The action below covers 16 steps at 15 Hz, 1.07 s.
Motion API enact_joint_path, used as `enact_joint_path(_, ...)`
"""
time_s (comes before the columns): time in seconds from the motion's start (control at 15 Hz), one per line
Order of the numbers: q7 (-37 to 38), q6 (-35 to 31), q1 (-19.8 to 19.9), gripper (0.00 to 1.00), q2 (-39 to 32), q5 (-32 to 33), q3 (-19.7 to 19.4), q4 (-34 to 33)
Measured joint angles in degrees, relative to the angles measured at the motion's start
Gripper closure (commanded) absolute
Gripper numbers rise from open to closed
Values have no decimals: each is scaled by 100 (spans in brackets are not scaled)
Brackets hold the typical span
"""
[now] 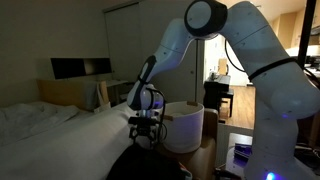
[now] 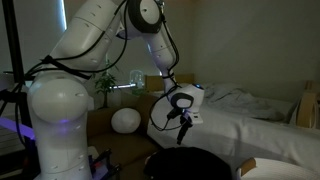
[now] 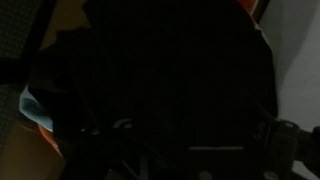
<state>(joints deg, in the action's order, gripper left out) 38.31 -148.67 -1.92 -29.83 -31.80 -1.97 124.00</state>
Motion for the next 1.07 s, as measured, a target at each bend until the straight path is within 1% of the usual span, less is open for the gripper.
enact_joint_path(0.27,-10,993,360,0,-21,-551,132,-1)
enact_joint_path(0.4,-201,1157,510,0,-42,-879,186,-3)
enact_joint_path(0.53,-227,1169,559,0,-42,-933,222,-8)
enact_joint_path(0.67,-227,1169,535,0,-43,-936,223,-15)
enact_joint_path(0.8,-90,1167,379,0,-95,-804,112,-79)
enact_joint_path(1.07,347,1171,90,0,-604,-486,-51,-470)
